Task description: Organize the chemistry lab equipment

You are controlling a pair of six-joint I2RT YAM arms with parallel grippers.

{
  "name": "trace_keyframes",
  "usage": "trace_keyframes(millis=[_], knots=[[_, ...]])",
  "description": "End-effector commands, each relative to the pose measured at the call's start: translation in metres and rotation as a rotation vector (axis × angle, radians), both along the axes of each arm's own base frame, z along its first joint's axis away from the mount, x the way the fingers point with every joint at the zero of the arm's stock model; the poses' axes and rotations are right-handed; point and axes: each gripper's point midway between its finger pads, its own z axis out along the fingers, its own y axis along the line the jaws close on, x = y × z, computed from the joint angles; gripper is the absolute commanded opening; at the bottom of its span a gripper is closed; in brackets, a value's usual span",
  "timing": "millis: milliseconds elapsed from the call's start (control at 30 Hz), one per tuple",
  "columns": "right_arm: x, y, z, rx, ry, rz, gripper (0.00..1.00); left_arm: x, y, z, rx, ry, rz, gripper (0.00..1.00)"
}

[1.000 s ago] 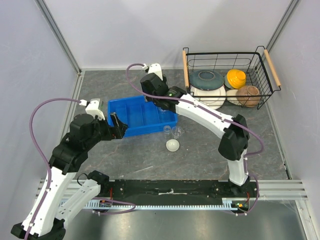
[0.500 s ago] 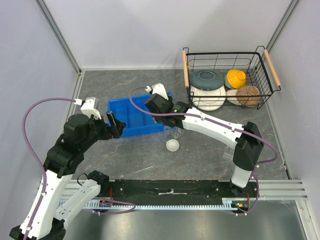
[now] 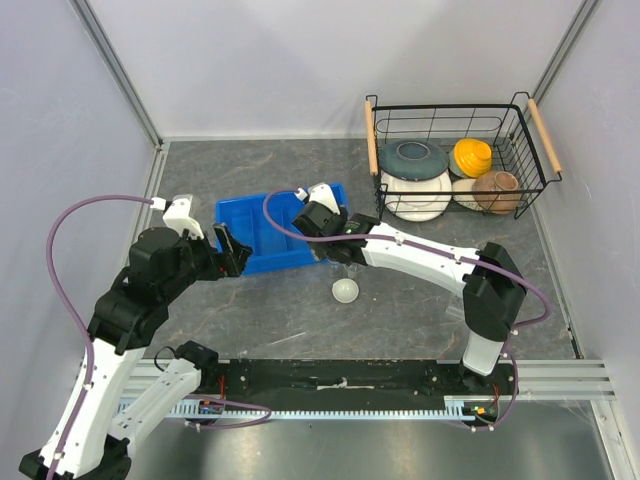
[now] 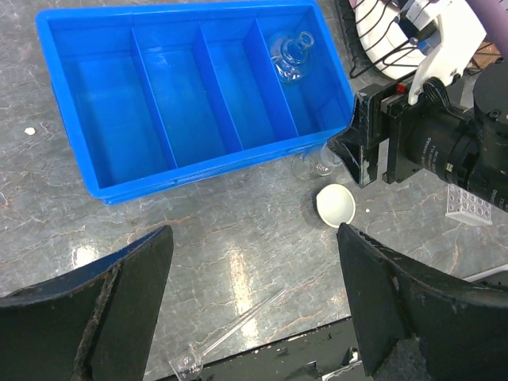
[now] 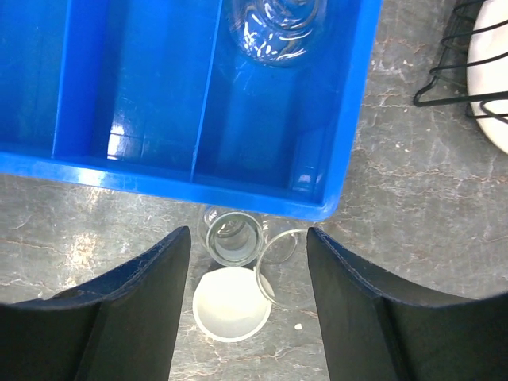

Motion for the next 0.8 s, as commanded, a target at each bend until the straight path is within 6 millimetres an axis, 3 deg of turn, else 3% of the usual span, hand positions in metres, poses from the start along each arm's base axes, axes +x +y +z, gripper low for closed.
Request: trace_keyframes(millis=[0, 300, 467, 767], knots=[[-0.003, 0.012, -0.008, 0.058, 0.026, 0.012, 0.67, 0.002, -0.002, 0.008, -0.001, -0.023, -0.016, 0.91], [-0.016, 0.024, -0.029, 0.051, 0.089, 0.067, 0.60, 0.007, -0.006, 0.005, -0.003, -0.017, -0.023, 0.91], [-0.018, 0.027, -0.040, 0.034, 0.106, 0.073, 0.51, 0.008, -0.007, 0.004, -0.001, -0.016, -0.025, 0.91], [-0.018, 0.025, -0.045, 0.020, 0.111, 0.068, 0.41, 0.008, -0.006, 0.002, 0.004, -0.017, -0.025, 0.91]])
